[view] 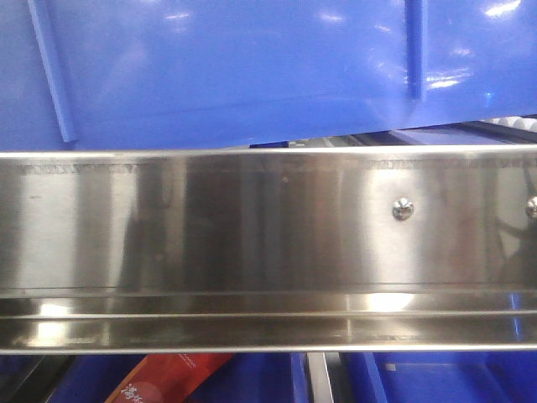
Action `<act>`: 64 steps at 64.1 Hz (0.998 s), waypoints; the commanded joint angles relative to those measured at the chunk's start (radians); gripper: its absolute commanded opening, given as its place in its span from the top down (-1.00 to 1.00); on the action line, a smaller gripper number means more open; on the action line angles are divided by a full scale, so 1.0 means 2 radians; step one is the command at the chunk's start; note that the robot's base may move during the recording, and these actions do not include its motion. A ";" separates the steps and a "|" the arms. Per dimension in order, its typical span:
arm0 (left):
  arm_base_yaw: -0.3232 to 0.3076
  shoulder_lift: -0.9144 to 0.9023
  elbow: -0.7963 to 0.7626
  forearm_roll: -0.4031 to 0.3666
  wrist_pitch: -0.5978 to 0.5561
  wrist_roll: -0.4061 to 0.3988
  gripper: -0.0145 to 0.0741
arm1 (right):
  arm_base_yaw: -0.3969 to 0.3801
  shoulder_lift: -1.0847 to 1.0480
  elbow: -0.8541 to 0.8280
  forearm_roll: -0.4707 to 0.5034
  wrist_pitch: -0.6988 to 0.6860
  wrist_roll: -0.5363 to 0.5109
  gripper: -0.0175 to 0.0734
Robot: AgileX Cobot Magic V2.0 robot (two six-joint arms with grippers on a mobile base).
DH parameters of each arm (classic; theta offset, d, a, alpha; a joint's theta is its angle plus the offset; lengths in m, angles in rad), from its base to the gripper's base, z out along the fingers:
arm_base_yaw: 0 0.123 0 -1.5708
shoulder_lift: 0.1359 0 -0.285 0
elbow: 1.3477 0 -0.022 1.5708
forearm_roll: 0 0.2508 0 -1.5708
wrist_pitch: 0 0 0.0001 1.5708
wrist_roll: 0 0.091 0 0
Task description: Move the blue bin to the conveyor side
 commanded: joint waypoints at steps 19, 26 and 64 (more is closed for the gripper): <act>-0.001 -0.002 -0.001 -0.003 -0.001 0.000 0.65 | -0.001 -0.002 0.000 -0.001 -0.012 -0.004 0.81; -0.001 -0.002 -0.001 -0.003 -0.001 0.000 0.65 | -0.001 -0.002 0.000 -0.001 -0.012 -0.004 0.81; -0.001 -0.002 -0.001 -0.003 -0.001 0.000 0.65 | -0.001 -0.002 0.000 -0.001 -0.014 -0.004 0.81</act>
